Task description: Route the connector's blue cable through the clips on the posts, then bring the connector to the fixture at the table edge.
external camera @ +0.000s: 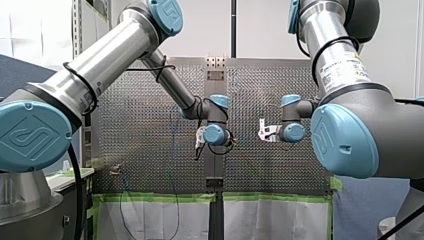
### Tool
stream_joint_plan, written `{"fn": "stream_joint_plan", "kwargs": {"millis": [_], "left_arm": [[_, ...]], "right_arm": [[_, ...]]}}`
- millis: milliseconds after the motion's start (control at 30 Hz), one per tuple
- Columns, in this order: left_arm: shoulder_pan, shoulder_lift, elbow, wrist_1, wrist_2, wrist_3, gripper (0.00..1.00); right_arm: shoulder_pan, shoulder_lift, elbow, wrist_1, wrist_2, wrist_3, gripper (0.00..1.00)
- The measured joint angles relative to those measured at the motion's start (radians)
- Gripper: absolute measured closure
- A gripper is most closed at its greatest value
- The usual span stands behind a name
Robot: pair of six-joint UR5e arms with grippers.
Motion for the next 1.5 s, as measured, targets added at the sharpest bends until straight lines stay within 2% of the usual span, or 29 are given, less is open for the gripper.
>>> {"fn": "stream_joint_plan", "kwargs": {"millis": [433, 833, 967, 1200, 1500], "left_arm": [[-0.003, 0.010, -0.011, 0.002, -0.009, -0.001, 0.00], [-0.006, 0.113, -0.116, 0.101, -0.015, -0.039, 0.00], [-0.003, 0.147, -0.149, 0.135, -0.016, -0.065, 0.00], [0.002, 0.210, -0.213, 0.198, -0.053, -0.126, 0.00], [-0.003, 0.291, -0.294, 0.275, -0.067, -0.188, 0.00]], "right_arm": [[0.000, 0.000, 0.000, 0.000, 0.000, 0.001, 1.00], [0.001, 0.000, 0.000, 0.008, 0.000, 0.001, 1.00], [0.001, 0.000, 0.000, 0.010, 0.000, 0.001, 1.00], [-0.001, 0.000, 0.000, 0.009, 0.001, 0.004, 1.00], [-0.003, 0.000, 0.000, 0.011, 0.001, 0.005, 1.00]]}}
